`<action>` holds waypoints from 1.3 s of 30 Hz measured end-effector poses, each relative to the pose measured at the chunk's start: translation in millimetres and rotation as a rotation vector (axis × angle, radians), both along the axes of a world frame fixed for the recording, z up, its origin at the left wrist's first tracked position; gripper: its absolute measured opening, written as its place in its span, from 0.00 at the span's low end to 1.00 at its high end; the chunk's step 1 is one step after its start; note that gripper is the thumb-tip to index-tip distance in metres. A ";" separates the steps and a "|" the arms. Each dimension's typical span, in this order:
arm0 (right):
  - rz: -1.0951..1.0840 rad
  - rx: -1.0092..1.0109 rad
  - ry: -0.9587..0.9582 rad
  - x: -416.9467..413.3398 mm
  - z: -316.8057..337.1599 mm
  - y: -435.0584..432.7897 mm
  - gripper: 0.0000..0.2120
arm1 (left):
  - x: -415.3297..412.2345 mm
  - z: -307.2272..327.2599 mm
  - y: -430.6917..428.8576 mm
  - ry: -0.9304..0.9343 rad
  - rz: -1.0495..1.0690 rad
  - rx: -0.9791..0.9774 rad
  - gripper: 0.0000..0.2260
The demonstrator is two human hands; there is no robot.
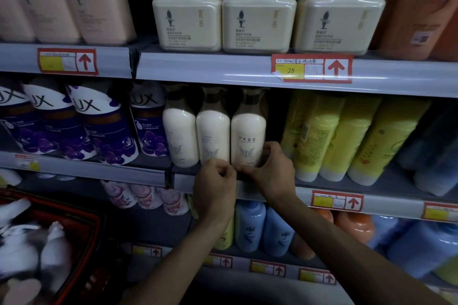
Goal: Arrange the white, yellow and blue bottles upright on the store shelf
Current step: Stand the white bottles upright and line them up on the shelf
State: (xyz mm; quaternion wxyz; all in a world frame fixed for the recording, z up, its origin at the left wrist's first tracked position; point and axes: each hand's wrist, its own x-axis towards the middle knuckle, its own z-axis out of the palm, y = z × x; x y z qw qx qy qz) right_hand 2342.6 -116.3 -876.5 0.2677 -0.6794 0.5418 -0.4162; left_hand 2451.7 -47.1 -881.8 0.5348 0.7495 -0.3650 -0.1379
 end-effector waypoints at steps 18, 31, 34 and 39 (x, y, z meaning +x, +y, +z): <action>0.017 0.007 0.040 1.3 -1.9 0.3 0.35 | 16.2 -4.6 -3.0 -0.215 0.177 0.047 0.19; 0.088 -0.025 0.092 -12.3 6.9 16.4 0.33 | 17.6 4.9 8.2 -0.139 0.141 0.058 0.17; 0.122 -0.073 0.133 -29.6 11.7 28.4 0.30 | 17.5 9.8 18.4 -0.172 0.084 0.066 0.17; 0.152 -0.079 0.187 -78.4 24.0 49.7 0.36 | 4.7 25.4 33.3 -0.141 -0.128 -0.019 0.17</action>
